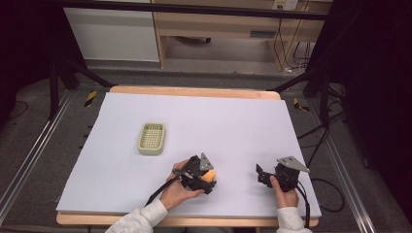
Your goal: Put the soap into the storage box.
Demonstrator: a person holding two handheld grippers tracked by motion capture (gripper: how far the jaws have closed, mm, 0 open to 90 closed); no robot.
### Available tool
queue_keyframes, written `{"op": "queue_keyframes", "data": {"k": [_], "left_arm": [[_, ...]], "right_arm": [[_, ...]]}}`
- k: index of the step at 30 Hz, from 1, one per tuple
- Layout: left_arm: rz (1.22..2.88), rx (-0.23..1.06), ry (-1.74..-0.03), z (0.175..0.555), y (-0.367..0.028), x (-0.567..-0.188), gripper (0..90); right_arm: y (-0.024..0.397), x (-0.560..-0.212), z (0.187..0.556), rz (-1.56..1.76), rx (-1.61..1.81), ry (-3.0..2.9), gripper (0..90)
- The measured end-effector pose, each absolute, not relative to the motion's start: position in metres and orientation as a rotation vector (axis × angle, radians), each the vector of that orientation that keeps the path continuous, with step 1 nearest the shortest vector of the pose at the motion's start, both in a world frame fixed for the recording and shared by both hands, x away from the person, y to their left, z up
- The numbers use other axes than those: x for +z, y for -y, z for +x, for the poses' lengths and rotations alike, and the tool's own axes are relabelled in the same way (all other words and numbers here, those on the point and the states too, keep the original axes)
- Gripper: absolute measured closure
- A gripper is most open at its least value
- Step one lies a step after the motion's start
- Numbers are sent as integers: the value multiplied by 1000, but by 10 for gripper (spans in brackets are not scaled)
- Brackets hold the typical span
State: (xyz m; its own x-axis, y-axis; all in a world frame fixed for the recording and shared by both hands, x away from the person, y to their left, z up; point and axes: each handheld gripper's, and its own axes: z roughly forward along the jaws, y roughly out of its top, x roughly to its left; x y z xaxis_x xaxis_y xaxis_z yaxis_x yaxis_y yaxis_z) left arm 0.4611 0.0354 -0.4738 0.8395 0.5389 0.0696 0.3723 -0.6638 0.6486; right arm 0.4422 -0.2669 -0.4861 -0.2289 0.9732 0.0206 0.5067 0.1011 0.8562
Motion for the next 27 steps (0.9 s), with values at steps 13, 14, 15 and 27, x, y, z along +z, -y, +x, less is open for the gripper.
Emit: {"op": "queue_keyframes", "data": {"k": [13,14,15,27], "left_arm": [[2346,332,-660,458,-43,-466,251],[2345,332,-660,457,-44,-466,251],[2344,331,-657,457,-44,-466,251],[2379,337,-655,456,-48,-473,246]], "right_arm": [[267,-486,442,1450,1042,-1802,38],[267,-486,442,1450,1042,-1803,38],[267,-486,442,1450,1042,-1803,38],[267,-486,442,1449,1041,-1804,38]]}}
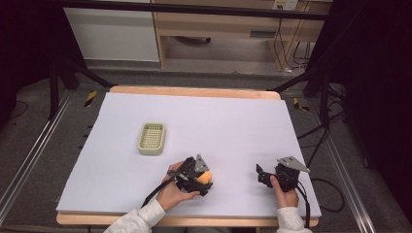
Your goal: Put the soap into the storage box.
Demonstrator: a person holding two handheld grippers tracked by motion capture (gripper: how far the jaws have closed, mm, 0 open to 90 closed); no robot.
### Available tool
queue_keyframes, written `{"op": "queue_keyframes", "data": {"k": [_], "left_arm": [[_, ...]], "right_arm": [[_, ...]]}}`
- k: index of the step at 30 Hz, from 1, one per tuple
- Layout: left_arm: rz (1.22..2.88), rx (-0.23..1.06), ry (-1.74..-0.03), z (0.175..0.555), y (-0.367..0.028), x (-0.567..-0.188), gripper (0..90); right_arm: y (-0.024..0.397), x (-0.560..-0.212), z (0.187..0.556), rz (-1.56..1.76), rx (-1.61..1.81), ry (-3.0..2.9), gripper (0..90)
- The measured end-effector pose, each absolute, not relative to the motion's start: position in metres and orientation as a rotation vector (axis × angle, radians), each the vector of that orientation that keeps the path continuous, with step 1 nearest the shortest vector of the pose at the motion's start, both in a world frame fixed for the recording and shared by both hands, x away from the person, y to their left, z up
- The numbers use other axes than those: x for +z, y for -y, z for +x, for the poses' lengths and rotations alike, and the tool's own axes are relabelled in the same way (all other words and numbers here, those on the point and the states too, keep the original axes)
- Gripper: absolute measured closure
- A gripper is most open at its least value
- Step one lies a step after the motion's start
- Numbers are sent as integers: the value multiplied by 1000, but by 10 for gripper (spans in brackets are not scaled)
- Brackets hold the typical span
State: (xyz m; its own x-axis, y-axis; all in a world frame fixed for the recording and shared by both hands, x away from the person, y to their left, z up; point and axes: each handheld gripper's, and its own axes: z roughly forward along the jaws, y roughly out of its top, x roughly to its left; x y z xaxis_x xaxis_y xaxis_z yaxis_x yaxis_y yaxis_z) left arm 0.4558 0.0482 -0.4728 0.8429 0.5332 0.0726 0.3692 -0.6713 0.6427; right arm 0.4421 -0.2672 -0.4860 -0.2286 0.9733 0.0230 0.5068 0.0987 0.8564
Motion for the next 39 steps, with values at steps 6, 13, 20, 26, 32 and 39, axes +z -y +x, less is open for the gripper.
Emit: {"op": "queue_keyframes", "data": {"k": [6,13,20,26,32,39], "left_arm": [[2363,342,-650,456,-47,-475,239],[2357,330,-667,458,-46,-476,240],[2348,341,-667,457,-45,-476,251],[2357,344,-666,456,-45,-475,254],[2342,336,-675,456,-48,-471,255],[2347,333,-672,456,-51,-471,256]], "right_arm": [[267,-486,442,1449,1042,-1805,38],[267,-486,442,1448,1041,-1804,38],[267,-486,442,1448,1043,-1806,38],[267,-486,442,1447,1042,-1805,38],[267,-486,442,1447,1042,-1805,38],[267,-486,442,1448,1042,-1804,38]]}}
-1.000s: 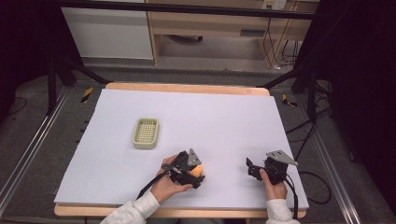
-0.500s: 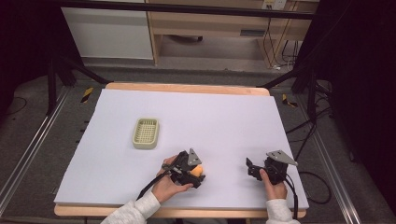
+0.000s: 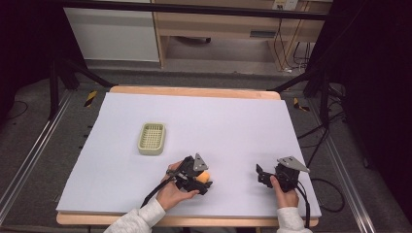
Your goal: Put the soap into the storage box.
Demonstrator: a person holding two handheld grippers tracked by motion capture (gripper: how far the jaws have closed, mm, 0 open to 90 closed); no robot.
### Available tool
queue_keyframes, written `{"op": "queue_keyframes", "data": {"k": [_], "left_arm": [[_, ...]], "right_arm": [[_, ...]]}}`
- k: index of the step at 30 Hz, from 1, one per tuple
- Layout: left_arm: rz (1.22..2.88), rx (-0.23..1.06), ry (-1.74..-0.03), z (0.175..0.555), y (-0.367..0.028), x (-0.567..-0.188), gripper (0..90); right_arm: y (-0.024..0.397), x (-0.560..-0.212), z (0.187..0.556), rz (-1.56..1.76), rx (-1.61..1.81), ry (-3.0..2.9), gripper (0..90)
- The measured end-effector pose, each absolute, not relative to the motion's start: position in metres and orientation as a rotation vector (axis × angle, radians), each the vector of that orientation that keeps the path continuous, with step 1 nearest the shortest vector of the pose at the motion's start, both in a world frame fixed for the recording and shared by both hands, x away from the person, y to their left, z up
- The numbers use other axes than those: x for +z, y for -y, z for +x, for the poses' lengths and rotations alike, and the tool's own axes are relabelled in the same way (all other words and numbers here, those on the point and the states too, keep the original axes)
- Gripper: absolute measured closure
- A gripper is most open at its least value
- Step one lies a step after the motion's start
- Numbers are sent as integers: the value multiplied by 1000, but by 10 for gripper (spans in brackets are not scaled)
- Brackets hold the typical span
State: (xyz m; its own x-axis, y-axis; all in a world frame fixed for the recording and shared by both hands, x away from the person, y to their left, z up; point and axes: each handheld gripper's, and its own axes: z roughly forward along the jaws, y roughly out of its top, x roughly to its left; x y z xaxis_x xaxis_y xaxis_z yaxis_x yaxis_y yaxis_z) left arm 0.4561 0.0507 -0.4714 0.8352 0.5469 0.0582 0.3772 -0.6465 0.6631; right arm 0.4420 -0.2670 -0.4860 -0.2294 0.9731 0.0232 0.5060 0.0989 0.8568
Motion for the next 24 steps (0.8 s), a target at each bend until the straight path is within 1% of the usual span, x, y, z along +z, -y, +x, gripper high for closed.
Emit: {"op": "queue_keyframes", "data": {"k": [3,12,22,24], "left_arm": [[2368,328,-673,456,-53,-473,254],[2339,316,-691,456,-53,-473,252],[2292,281,-716,459,-53,-472,282],[2305,288,-712,459,-52,-471,283]], "right_arm": [[267,-486,442,1448,1043,-1804,38],[267,-486,442,1447,1044,-1806,38],[267,-486,442,1449,1048,-1810,38],[267,-486,442,1449,1046,-1810,38]]}}
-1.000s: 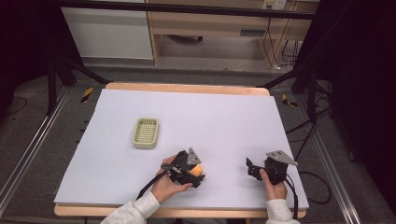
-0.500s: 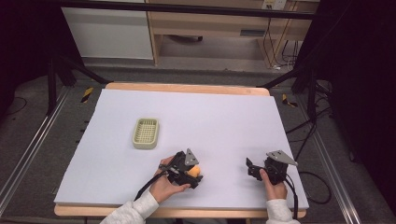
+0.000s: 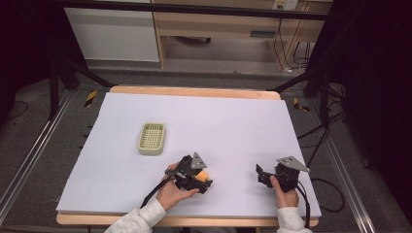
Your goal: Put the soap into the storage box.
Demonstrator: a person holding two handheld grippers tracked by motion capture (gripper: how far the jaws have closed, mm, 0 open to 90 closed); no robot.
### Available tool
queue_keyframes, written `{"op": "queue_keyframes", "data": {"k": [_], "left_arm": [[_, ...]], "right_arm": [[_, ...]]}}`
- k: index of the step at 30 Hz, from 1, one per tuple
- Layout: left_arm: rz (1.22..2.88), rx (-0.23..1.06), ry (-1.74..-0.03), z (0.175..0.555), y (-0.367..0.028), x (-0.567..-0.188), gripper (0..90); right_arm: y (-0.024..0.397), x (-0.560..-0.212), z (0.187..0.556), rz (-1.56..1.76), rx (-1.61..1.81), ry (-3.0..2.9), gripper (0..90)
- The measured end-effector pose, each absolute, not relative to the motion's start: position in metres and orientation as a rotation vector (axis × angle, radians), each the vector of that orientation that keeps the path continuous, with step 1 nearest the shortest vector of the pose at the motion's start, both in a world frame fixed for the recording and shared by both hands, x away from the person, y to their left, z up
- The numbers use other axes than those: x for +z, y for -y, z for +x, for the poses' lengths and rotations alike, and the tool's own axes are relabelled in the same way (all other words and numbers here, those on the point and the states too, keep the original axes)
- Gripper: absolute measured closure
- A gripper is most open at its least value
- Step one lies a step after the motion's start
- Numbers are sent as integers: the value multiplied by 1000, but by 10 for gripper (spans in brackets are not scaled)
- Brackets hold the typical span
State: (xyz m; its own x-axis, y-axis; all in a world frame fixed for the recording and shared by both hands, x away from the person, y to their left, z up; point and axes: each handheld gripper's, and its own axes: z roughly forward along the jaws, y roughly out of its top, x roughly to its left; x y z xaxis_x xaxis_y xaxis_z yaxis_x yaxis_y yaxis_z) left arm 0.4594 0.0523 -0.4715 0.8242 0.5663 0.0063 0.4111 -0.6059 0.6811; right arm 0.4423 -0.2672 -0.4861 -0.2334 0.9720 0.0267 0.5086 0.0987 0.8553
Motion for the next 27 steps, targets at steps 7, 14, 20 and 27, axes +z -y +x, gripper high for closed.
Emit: {"op": "queue_keyframes", "data": {"k": [7,14,20,27], "left_arm": [[2278,291,-737,459,-51,-470,287],[2276,284,-747,461,-52,-469,293],[2288,272,-754,461,-51,-471,297],[2301,301,-740,457,-52,-464,258]], "right_arm": [[267,-486,442,1448,1048,-1810,38],[267,-486,442,1451,1047,-1812,38],[267,-486,442,1447,1049,-1811,39],[267,-486,442,1449,1050,-1813,38]]}}
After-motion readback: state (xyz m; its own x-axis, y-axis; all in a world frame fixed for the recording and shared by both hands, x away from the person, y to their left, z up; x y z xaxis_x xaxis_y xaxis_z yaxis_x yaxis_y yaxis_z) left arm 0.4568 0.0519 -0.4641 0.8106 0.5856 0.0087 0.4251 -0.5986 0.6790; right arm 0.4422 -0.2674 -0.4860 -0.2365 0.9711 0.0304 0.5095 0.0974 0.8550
